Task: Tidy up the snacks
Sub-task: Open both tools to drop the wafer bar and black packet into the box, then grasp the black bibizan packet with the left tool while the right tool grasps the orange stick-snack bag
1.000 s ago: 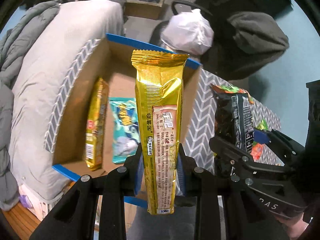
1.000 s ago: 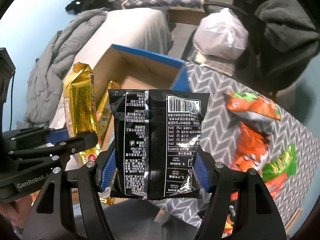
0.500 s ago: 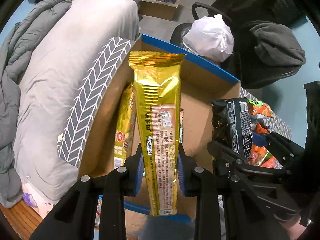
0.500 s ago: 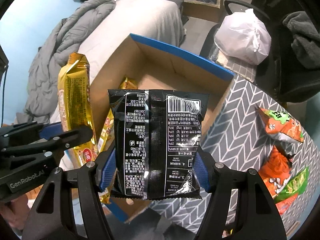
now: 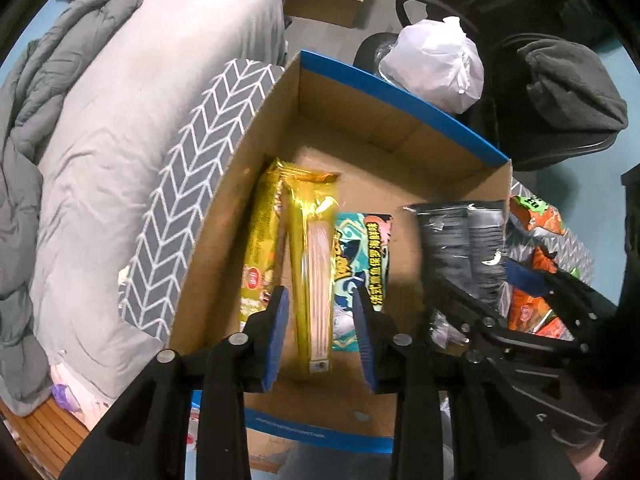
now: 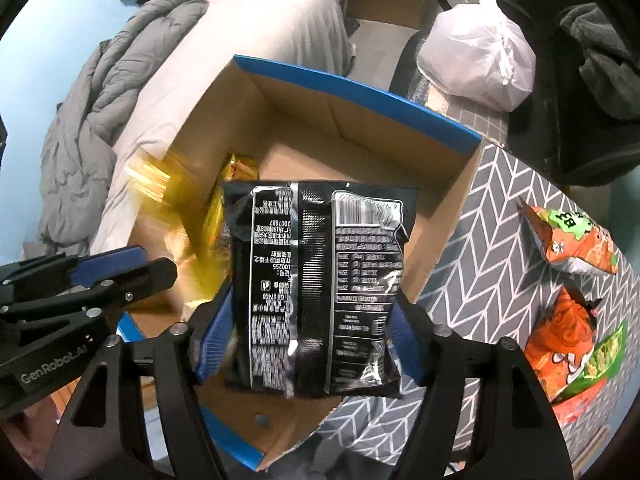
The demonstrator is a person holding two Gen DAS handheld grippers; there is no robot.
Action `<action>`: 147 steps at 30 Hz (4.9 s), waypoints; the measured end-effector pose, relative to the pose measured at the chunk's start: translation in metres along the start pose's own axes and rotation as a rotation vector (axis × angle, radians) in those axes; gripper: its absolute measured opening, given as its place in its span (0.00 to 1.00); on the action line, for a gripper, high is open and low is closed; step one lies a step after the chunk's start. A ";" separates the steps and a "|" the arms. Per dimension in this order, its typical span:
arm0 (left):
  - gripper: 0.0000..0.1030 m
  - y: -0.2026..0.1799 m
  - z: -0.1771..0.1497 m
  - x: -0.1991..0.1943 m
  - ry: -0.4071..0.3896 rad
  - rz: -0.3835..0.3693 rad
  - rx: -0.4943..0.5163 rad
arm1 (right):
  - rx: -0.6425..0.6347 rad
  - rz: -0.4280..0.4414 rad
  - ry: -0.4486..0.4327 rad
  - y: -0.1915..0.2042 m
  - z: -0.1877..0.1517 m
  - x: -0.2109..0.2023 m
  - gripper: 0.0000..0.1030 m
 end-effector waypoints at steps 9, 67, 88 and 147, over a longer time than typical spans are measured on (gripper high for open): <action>0.54 0.002 -0.003 -0.013 -0.029 0.019 0.002 | 0.018 -0.022 -0.045 -0.004 -0.004 -0.017 0.78; 0.75 -0.271 -0.124 0.035 0.163 -0.092 0.585 | 0.321 -0.107 -0.074 -0.248 -0.247 -0.119 0.78; 0.83 -0.300 -0.171 0.099 0.265 -0.112 0.519 | -0.026 -0.036 0.080 -0.261 -0.287 -0.048 0.78; 0.85 -0.381 -0.184 0.149 0.302 -0.063 0.410 | 0.352 -0.002 -0.040 -0.353 -0.339 -0.065 0.41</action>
Point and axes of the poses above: each gripper's, at about its wrist camera, not at the fingertips, and x roughly the way its jaws point, y to its left, z to its top, the point moved 1 cm from there along x, roughly the way its jaws point, and after that the axes turned 1 degree about x, right-handed, at the moved point
